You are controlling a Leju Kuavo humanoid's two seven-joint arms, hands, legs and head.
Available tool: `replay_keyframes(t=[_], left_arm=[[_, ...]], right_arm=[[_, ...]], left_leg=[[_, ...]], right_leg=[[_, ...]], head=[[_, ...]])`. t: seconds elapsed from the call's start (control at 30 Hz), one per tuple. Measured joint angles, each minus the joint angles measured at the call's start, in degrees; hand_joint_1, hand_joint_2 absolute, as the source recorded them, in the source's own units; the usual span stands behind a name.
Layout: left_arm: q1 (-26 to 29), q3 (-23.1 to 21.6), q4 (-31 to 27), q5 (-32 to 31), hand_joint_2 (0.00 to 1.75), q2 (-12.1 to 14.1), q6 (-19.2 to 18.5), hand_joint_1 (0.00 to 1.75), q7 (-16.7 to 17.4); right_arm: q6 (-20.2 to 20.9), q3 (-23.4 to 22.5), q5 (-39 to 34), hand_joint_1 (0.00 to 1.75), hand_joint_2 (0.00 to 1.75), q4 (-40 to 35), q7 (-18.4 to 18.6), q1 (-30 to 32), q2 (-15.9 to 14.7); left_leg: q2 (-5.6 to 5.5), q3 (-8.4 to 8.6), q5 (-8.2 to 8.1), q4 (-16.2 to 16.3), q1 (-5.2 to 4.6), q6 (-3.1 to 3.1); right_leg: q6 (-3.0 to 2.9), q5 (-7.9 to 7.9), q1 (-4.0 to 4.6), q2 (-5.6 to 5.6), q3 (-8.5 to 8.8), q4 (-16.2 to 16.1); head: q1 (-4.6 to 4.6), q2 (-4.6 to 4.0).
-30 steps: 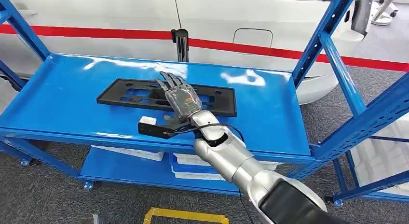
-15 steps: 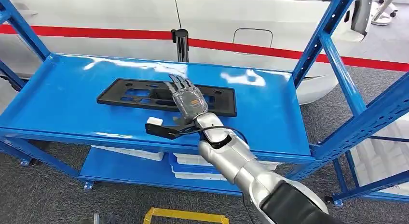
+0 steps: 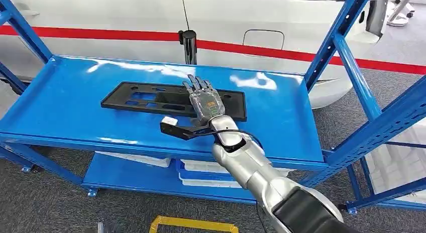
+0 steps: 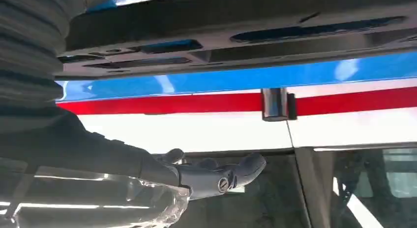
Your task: Take the parts from the cabinet and place them on the table.
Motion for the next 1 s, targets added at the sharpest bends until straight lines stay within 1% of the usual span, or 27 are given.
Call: replay_keyframes(t=[0.2, 0.27, 0.3, 0.33, 0.43, 0.47, 0.5, 0.53, 0.57, 0.77, 0.83, 0.87, 1.0], left_arm=[[0.06, 0.22, 0.0, 0.0, 0.0, 0.02, -0.09, 0.0, -0.28], [0.08, 0.24, 0.0, -0.04, 0.0, 0.02, -0.15, 0.0, -0.37], [0.1, 0.28, 0.0, -0.13, 0.0, 0.02, -0.33, 0.0, -0.46], [0.12, 0.28, 0.0, -0.41, 0.0, 0.0, -0.5, 0.0, -0.48], [0.13, 0.28, 0.0, -0.9, 0.0, -0.05, -0.61, 0.0, -0.48], [0.13, 0.28, 0.0, -1.11, 0.0, -0.05, -0.65, 0.0, -0.48], [0.13, 0.28, 0.0, -1.11, 0.0, -0.05, -0.68, 0.0, -0.48], [0.13, 0.28, 0.0, -1.14, 0.0, -0.05, -0.68, 0.0, -0.48], [0.12, 0.28, 0.0, -1.16, 0.0, -0.07, -0.72, 0.0, -0.48], [0.11, 0.15, 0.0, -1.6, 0.0, -0.18, -1.27, 0.0, -0.26], [0.12, 0.13, 0.0, -1.64, 0.0, -0.22, -1.29, 0.0, -0.24], [0.11, 0.13, 0.0, -1.66, 0.0, -0.24, -1.29, 0.0, -0.24], [0.11, 0.09, 0.0, -2.08, 0.0, -0.29, -1.07, 0.0, -0.35]], right_arm=[[-0.09, -1.75, 0.92, 0.0, 1.75, 1.51, 0.68, -0.04, -0.57], [-0.02, -2.15, 1.34, 0.24, 1.75, 1.79, 0.83, 0.0, -0.63], [0.07, -2.45, 1.79, 0.61, 1.75, 1.79, 1.01, 0.07, -0.68], [0.15, -2.73, 2.21, 1.03, 1.75, 1.79, 1.09, 0.16, -0.79], [0.53, -3.33, 3.15, 1.03, 1.75, 1.73, 1.36, 0.87, -1.09], [0.52, -3.52, 3.3, 1.33, 1.75, 1.62, 1.46, 1.2, -1.27], [0.52, -3.72, 3.5, 1.41, 1.75, 1.51, 1.57, 1.52, -1.38], [0.55, -3.89, 3.56, 1.62, 1.75, 1.4, 1.62, 1.72, -1.49], [0.55, -4.02, 3.72, 1.68, 1.75, 1.34, 1.62, 1.89, -1.6], [0.68, -4.68, 4.68, 1.68, 1.75, -0.17, 1.73, 3.24, -2.14], [0.68, -4.86, 4.72, 1.75, 1.75, -0.55, 1.73, 3.52, -2.27], [0.7, -4.94, 4.81, 1.73, 1.75, -0.7, 1.73, 3.64, -2.34], [0.74, -5.36, 5.71, 1.75, 1.75, -2.1, 1.16, 4.5, -2.56]], left_leg=[[0.0, 0.0, 0.0, 0.0, -0.01, 0.0], [0.0, 0.0, 0.0, 0.01, -0.01, 0.0], [0.0, 0.0, 0.0, 0.0, -0.01, 0.0], [0.0, 0.0, 0.0, 0.01, -0.01, 0.0], [0.0, 0.0, 0.0, 0.01, 0.0, 0.0], [0.0, 0.0, 0.0, 0.0, 0.0, 0.0], [0.0, 0.0, 0.0, 0.0, 0.0, 0.0], [0.01, 0.0, 0.0, 0.0, 0.0, 0.0], [0.01, 0.0, 0.0, 0.01, 0.0, 0.0], [0.0, 0.0, 0.0, 0.01, 0.0, 0.0], [0.0, 0.0, 0.0, 0.01, 0.0, 0.0], [0.0, 0.0, 0.0, 0.01, 0.0, 0.0], [0.0, 0.0, 0.0, 0.01, -0.01, 0.0]], right_leg=[[0.0, 0.0, 0.0, 0.0, 0.01, 0.0], [0.0, 0.0, 0.0, 0.0, 0.0, 0.0], [0.0, 0.0, 0.0, 0.0, 0.0, 0.0], [0.0, 0.0, 0.0, 0.0, 0.0, 0.0], [0.0, 0.0, 0.0, 0.0, 0.0, 0.0], [0.0, 0.0, 0.0, 0.0, 0.0, 0.0], [0.0, 0.0, 0.0, 0.0, 0.0, 0.0], [0.0, 0.0, 0.0, 0.0, 0.0, 0.0], [0.0, 0.0, 0.0, 0.0, 0.0, 0.0], [0.0, 0.0, 0.0, 0.0, 0.0, 0.0], [0.0, 0.0, 0.0, 0.0, 0.0, 0.0], [0.0, 0.0, 0.0, 0.0, 0.0, 0.0], [0.0, 0.0, 0.0, 0.0, 0.0, 0.0]], head=[[0.0, 0.0], [0.0, 0.0], [0.0, 0.0], [0.0, 0.0], [0.0, 0.0], [0.0, 0.0], [0.0, 0.0], [0.0, 0.0], [0.0, 0.0], [0.0, 0.0], [0.0, 0.0], [0.0, 0.0], [0.0, 0.0]])
